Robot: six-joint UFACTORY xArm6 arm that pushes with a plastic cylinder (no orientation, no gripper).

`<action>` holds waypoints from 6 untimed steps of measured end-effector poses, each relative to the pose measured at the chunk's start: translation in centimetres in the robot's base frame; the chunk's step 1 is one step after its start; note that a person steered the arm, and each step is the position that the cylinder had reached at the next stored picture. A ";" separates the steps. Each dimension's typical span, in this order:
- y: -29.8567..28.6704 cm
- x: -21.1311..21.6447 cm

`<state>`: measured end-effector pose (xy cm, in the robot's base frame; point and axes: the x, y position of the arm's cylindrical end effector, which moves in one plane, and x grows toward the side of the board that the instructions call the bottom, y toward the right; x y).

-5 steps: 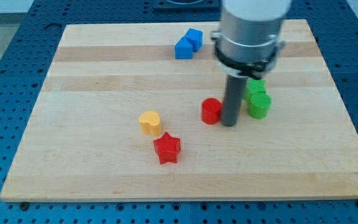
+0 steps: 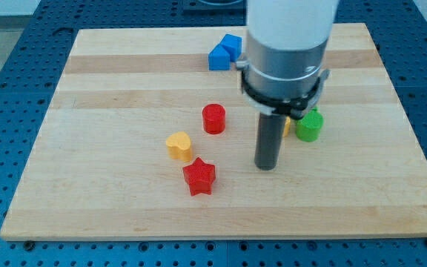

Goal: Move the yellow hexagon to the left of the green star

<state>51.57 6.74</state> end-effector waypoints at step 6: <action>4.8 -5.1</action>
